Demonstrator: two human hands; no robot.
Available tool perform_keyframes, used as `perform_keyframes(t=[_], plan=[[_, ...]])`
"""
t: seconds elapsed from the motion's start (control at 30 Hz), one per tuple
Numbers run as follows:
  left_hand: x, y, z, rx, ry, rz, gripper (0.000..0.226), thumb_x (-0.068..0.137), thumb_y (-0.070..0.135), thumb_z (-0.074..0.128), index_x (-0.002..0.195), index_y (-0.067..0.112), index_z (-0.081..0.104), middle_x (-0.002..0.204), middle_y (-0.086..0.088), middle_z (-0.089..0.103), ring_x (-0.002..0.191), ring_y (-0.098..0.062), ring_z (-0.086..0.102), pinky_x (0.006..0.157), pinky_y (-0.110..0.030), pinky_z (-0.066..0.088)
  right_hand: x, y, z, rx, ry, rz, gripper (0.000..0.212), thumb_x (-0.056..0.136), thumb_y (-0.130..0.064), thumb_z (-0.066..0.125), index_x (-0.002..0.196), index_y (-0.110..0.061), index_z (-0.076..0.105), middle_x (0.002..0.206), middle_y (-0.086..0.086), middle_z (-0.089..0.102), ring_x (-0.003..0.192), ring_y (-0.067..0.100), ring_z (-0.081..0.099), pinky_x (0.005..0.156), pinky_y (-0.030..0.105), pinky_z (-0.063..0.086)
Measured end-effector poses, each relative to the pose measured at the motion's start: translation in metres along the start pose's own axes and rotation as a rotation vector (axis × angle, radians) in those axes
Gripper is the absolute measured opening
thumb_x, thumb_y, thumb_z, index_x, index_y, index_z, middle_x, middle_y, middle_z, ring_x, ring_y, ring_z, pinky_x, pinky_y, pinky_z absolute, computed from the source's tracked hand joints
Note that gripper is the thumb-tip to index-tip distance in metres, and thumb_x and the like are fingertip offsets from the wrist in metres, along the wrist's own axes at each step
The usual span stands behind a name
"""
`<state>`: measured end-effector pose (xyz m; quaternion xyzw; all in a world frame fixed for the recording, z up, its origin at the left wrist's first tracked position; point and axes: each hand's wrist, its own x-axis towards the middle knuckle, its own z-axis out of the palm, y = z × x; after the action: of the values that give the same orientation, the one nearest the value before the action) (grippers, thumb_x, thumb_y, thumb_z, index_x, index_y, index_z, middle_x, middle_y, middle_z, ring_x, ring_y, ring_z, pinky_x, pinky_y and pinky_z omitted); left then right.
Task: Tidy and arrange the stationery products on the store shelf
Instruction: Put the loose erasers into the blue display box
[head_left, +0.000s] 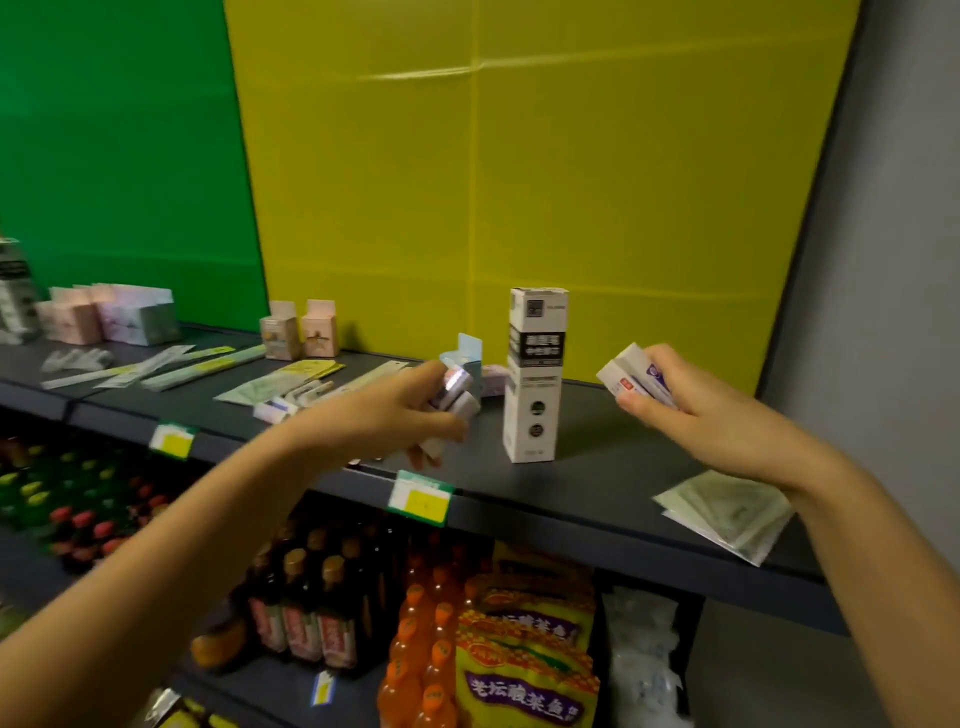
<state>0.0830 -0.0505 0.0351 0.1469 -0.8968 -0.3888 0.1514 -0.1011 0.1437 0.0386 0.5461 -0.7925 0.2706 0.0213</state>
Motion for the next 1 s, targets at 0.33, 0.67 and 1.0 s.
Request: perform_keyframes(t=[0.33, 0.67, 1.0], plan=[[-0.099, -0.095, -0.129, 0.107, 0.299, -0.274, 0.021, 0.092, 0.013, 0.051, 0.111, 0.004, 0.048, 0.082, -0.005, 0.056, 0.069, -0.018, 0.056, 0.051, -0.016, 0.048, 0.096, -0.132, 0.100, -0.028, -0.210, -0.372, 0.024, 0.095, -0.033, 0.044, 0.090, -0.014, 0.031, 0.068, -0.004, 0.033, 0.061, 0.008, 0.035, 0.058, 0.031, 0.024], [-0.203, -0.201, -0.244, 0.186, 0.421, -0.493, 0.011, 0.092, 0.015, 0.052, 0.083, 0.015, 0.046, 0.077, -0.001, 0.052, 0.065, -0.010, 0.051, 0.053, -0.016, 0.047, 0.196, -0.283, 0.248, 0.214, -0.385, -0.394, 0.023, 0.094, -0.031, 0.048, 0.094, -0.013, 0.034, 0.085, 0.005, 0.050, 0.077, 0.024, 0.052, 0.056, 0.029, 0.034], [-0.280, -0.314, -0.390, 0.233, 0.650, -0.587, 0.029, 0.091, 0.018, 0.054, 0.107, -0.003, 0.043, 0.088, -0.016, 0.050, 0.067, -0.021, 0.053, 0.057, -0.030, 0.051, 0.273, -0.440, 0.355, 0.320, -0.367, -0.409, 0.023, 0.096, -0.028, 0.044, 0.109, -0.009, 0.042, 0.090, 0.009, 0.058, 0.090, 0.030, 0.054, 0.062, 0.029, 0.038]])
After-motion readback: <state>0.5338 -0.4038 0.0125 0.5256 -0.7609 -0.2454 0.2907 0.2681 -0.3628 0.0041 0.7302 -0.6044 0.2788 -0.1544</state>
